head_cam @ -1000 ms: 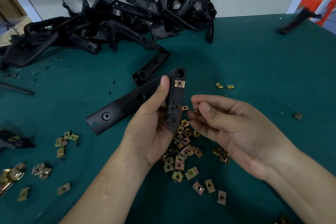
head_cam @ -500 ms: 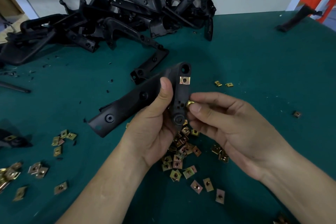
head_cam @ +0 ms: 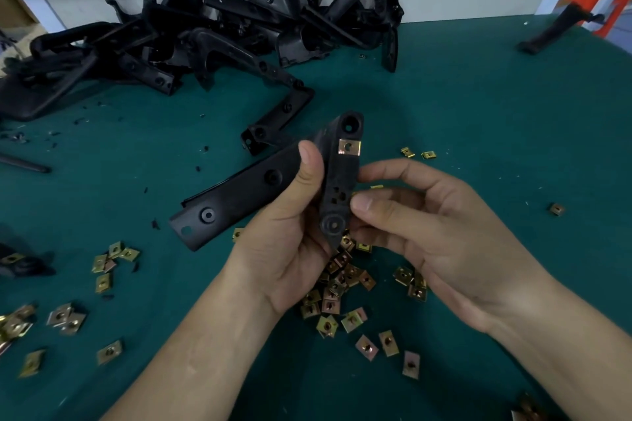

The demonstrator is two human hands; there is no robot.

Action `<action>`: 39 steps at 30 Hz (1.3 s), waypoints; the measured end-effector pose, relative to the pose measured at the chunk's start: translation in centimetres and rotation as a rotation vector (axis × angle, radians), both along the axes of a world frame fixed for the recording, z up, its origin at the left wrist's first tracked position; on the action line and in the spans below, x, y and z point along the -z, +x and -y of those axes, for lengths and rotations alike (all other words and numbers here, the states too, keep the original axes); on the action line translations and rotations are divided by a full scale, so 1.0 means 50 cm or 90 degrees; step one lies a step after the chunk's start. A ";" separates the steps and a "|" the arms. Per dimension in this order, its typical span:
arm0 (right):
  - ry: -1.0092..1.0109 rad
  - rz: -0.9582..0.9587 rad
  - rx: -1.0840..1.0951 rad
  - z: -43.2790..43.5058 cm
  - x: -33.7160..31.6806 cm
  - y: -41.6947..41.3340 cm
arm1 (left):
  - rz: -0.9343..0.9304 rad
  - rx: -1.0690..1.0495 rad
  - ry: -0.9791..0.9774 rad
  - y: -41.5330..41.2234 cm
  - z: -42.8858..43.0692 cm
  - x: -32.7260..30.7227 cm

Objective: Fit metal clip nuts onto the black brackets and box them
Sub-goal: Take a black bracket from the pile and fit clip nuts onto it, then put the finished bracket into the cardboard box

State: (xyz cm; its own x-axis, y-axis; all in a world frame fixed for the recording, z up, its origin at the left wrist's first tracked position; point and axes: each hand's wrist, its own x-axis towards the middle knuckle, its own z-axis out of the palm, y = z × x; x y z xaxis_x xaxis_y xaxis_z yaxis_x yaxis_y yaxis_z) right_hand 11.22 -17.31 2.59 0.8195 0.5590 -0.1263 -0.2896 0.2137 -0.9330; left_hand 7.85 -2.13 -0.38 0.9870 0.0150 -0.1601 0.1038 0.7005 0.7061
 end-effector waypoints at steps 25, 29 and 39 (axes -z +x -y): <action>0.026 0.007 0.005 -0.006 0.012 -0.005 | -0.005 -0.063 0.027 -0.005 0.025 0.000; 0.014 0.058 -0.001 -0.002 0.013 0.001 | 0.026 -0.053 0.046 -0.006 0.023 -0.002; -0.087 0.189 0.221 0.064 -0.042 0.034 | 0.077 -0.362 0.189 -0.006 -0.019 -0.022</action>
